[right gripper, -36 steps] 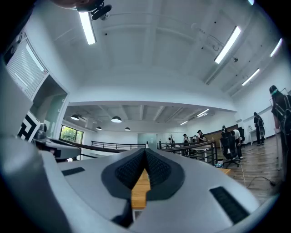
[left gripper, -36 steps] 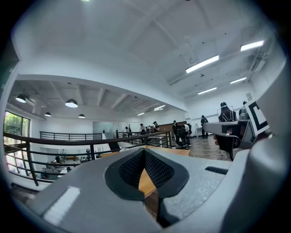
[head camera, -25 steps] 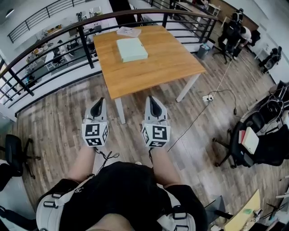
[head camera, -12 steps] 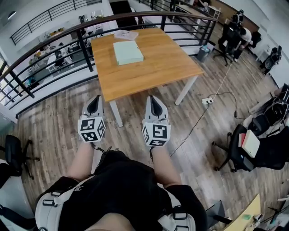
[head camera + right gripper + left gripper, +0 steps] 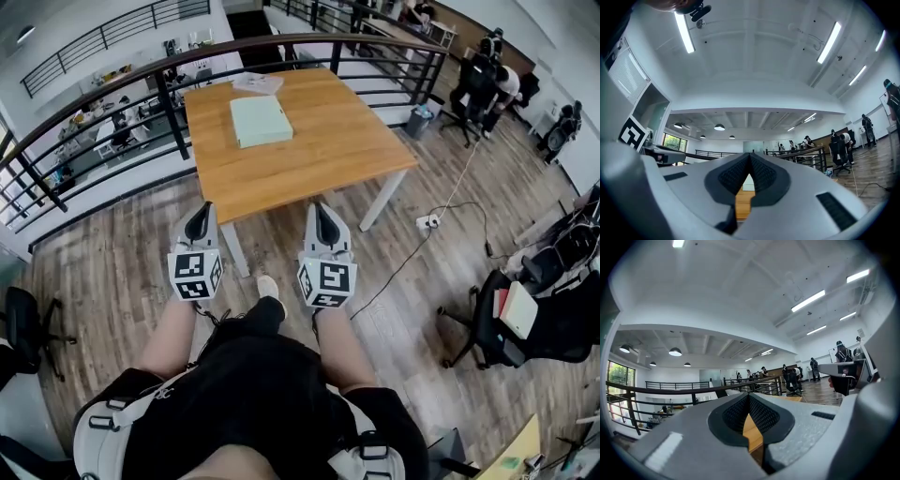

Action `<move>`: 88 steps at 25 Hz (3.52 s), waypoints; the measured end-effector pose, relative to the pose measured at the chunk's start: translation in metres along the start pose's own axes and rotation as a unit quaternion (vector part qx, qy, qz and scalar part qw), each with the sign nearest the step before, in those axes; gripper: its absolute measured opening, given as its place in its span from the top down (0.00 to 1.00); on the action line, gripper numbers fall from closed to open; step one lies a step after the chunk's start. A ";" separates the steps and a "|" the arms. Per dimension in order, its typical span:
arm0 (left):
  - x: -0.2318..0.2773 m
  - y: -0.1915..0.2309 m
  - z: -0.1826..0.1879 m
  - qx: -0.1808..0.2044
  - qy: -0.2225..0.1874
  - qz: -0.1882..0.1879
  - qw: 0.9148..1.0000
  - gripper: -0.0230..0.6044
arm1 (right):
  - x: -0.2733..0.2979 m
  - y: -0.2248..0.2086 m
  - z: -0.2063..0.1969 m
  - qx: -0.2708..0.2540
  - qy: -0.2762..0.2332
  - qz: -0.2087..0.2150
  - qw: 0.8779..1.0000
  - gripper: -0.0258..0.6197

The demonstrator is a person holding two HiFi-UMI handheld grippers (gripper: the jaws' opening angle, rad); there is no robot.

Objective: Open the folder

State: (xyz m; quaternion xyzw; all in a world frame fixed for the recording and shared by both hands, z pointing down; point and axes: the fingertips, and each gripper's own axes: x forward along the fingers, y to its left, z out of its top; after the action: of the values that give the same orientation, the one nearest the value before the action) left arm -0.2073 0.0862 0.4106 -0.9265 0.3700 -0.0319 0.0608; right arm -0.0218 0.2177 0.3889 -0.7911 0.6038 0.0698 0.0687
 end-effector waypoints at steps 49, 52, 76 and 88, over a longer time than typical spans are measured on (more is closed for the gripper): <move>0.415 0.089 -0.079 0.001 0.100 0.037 0.994 0.96 | 0.425 -0.133 -0.141 0.038 0.115 0.060 0.991 0.95; 0.428 0.093 -0.079 0.002 0.104 0.060 0.993 0.96 | 0.443 -0.141 -0.149 0.043 0.117 0.079 0.989 0.95; 0.516 0.024 -0.171 0.169 0.262 -0.075 0.947 0.65 | 0.510 -0.190 -0.312 0.250 0.294 0.152 0.910 0.84; 0.529 -0.003 -0.244 0.262 0.346 -0.151 0.888 0.63 | 0.515 -0.173 -0.388 0.316 0.381 0.178 0.850 0.82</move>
State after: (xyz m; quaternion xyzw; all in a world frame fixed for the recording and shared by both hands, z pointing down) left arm 0.1525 -0.2975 0.6605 -0.8515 0.2010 -0.4556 0.1641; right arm 0.2901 -0.2990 0.6736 -0.5703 0.7025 -0.4206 0.0658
